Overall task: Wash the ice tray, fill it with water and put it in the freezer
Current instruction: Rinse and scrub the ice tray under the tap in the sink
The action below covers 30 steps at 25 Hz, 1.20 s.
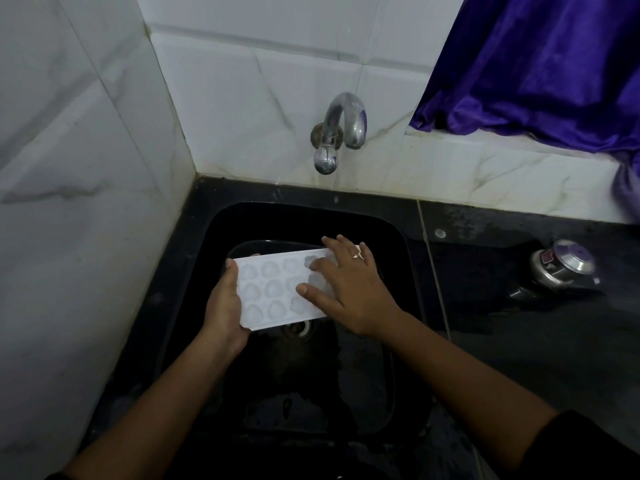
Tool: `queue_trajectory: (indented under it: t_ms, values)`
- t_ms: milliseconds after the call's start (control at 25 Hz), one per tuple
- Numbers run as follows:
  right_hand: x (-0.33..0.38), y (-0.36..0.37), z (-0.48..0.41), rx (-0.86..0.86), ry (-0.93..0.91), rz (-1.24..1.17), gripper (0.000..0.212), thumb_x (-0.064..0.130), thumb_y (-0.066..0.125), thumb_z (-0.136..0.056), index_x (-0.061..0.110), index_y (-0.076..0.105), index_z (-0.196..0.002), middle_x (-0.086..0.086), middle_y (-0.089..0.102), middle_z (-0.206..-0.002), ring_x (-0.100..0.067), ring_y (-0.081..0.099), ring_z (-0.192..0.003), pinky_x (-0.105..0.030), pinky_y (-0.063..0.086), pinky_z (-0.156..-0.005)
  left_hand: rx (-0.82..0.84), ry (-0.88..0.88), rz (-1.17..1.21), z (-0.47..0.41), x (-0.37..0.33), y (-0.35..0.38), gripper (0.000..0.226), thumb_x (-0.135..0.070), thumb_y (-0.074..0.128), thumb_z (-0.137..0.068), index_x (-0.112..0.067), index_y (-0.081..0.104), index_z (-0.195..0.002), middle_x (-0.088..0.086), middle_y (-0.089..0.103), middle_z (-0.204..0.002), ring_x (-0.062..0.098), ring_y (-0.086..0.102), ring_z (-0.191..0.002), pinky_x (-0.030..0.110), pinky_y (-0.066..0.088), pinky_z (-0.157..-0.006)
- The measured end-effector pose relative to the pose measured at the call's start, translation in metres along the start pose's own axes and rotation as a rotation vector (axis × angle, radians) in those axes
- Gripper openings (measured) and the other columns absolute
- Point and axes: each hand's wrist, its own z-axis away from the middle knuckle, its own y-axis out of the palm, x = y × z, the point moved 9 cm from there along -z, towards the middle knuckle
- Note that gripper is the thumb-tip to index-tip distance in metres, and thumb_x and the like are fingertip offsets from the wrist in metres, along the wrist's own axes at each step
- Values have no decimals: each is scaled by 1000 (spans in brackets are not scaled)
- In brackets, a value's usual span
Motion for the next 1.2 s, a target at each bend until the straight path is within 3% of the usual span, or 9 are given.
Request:
queue_trajectory:
  t_ms: [160,280,440,560,680,920,1200]
  values:
    - [-1,5,-3,67,20,-20,75,81,29,-93,32,56,-142,-8,26,-169,-29,10,-159,-59,2,-127,7,2,-17,1,0,-2,54,-59,34,-109,-26,70,-132,9,79,-120,33,77,-106,46,60,-80]
    - [-5,1,-7,59,35,15,64,78,28,-96,38,60,-136,-8,30,-167,-28,13,-158,-60,2,-126,6,3,-31,-1,1,-4,54,-59,34,-109,-26,70,-132,9,78,-121,33,76,-108,47,60,-81]
    - [1,2,-5,54,4,32,74,81,28,-94,30,60,-137,-10,33,-165,-30,17,-156,-59,4,-127,9,-3,-22,1,2,0,54,-58,34,-109,-25,71,-129,9,79,-117,31,78,-101,45,61,-77]
    - [-4,-2,-8,39,31,41,67,80,26,-95,37,64,-131,-9,35,-164,-30,18,-156,-61,4,-126,15,-6,-29,0,3,-1,55,-58,33,-109,-24,71,-131,10,79,-118,30,79,-99,43,61,-74]
    - [-1,-1,-6,47,9,37,74,81,26,-94,30,63,-132,-10,34,-164,-30,18,-156,-58,4,-127,23,-12,-23,0,3,1,55,-58,34,-109,-24,71,-129,10,80,-116,30,79,-96,43,61,-74]
    - [-7,-4,-7,37,30,32,65,78,32,-96,33,66,-128,-9,35,-164,-30,19,-156,-60,7,-126,35,-14,-35,-2,5,2,58,-61,36,-107,-22,69,-135,12,77,-123,36,75,-110,48,60,-84]
    - [-7,-4,-7,44,35,32,70,80,27,-94,33,64,-130,-9,35,-164,-31,19,-156,-60,8,-126,33,-16,-37,-3,4,3,57,-61,36,-108,-22,70,-133,12,78,-120,36,76,-107,48,61,-82]
